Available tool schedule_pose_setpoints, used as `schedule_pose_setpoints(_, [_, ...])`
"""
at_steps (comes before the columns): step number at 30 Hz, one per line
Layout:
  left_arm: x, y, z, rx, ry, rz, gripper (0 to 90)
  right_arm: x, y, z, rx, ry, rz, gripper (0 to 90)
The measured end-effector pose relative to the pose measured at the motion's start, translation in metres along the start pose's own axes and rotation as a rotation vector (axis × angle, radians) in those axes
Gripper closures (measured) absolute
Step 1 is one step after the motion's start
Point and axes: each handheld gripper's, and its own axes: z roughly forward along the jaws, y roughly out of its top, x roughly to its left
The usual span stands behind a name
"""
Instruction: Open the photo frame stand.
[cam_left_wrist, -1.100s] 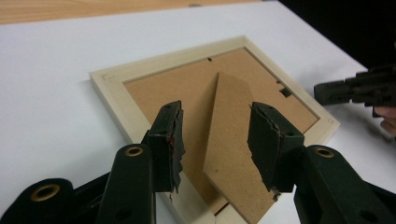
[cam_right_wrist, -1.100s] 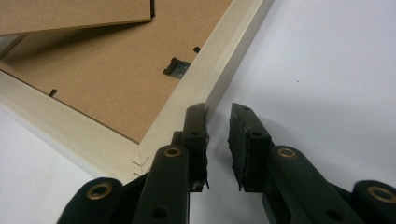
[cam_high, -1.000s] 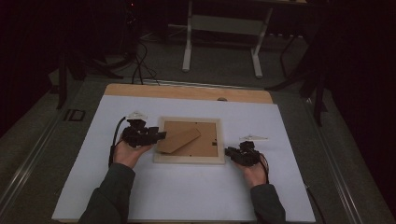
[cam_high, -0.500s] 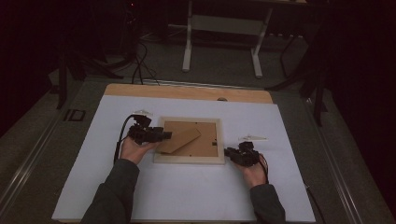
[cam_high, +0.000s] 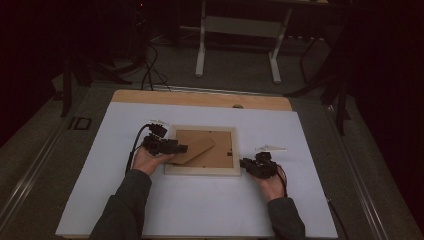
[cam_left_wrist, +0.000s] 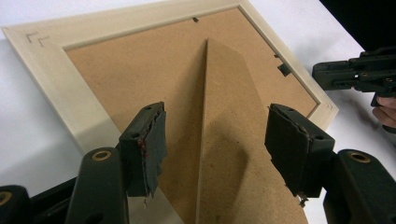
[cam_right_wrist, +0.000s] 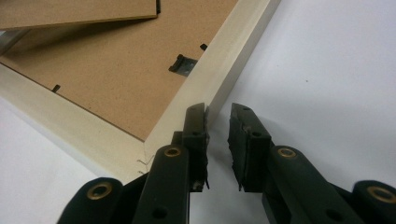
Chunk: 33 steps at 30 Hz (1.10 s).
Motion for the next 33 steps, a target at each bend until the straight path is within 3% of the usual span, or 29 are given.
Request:
schedule_pose_setpoints(6, [-0.004, -0.001, 0.008, 0.031, -0.034, 0.004, 38.3, 0.000, -0.001, 0.000, 0.002, -0.001, 0.001, 76.3])
schedule_pose_setpoints(22, [-0.010, -0.004, 0.021, 0.083, -0.058, 0.012, 37.2, -0.001, -0.001, 0.001, 0.004, 0.002, 0.005, 76.2])
schedule_pose_setpoints(33, [-0.013, -0.004, 0.023, 0.098, -0.031, 0.038, 40.5, -0.001, -0.001, 0.001, 0.005, 0.001, 0.007, 76.1])
